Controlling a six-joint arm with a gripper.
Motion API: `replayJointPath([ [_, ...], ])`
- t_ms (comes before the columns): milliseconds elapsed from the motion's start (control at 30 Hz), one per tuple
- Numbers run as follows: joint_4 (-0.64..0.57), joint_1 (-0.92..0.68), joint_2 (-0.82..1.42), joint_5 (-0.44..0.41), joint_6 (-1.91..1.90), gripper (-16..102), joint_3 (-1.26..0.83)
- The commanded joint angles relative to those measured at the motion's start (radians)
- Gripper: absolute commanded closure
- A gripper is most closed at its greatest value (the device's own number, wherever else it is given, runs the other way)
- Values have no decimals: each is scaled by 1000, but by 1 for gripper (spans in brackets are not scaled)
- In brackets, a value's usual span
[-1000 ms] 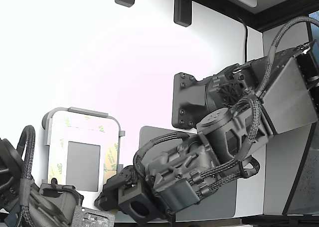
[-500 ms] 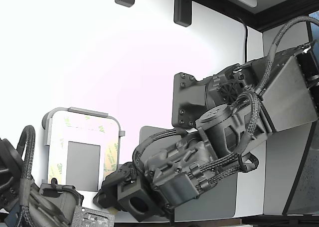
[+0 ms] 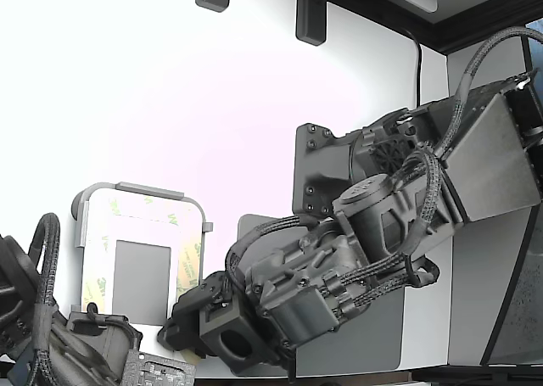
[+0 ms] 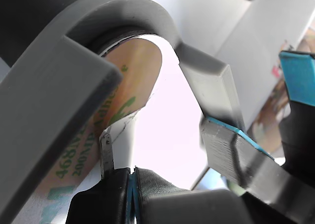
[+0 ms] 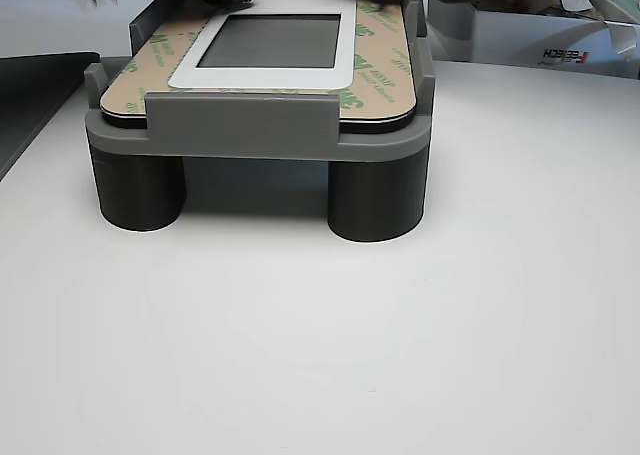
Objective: Peel off protective film from adhesive tape.
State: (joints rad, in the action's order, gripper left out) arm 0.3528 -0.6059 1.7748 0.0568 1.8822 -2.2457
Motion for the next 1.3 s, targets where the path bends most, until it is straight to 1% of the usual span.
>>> replayJointPath([
  [0, 0, 20, 15, -2, 5, 97, 0],
  [167, -5, 28, 20, -5, 6, 97, -6],
  [467, 49, 37, 66, -28, 8, 97, 8],
  [533, 77, 40, 100, -41, 5, 91, 6],
  [567, 87, 43, 121, -48, -3, 85, 2],
  [600, 100, 49, 144, -54, -8, 71, -3],
  [633, 123, 55, 170, -58, -11, 44, -5],
  [667, 149, 63, 201, -63, -15, 1, -8],
  [700, 172, 71, 238, -61, -18, -9, -12],
  [733, 204, 84, 276, -61, -23, -4, -14],
  [800, 285, 124, 334, -34, -31, -11, 9],
  [833, 324, 152, 356, -9, -28, -11, 29],
  [867, 376, 172, 380, -8, -40, -14, 48],
  [900, 425, 184, 411, -21, -67, -13, 58],
  [967, 491, 232, 479, 3, -106, -13, 51],
  [1033, 502, 284, 561, 31, -133, -7, 8],
  [1100, 500, 302, 669, 5, -227, -7, -43],
  [1167, 523, 302, 772, -28, -336, -9, -74],
  [1267, 545, 324, 881, -35, -457, -8, -109],
])
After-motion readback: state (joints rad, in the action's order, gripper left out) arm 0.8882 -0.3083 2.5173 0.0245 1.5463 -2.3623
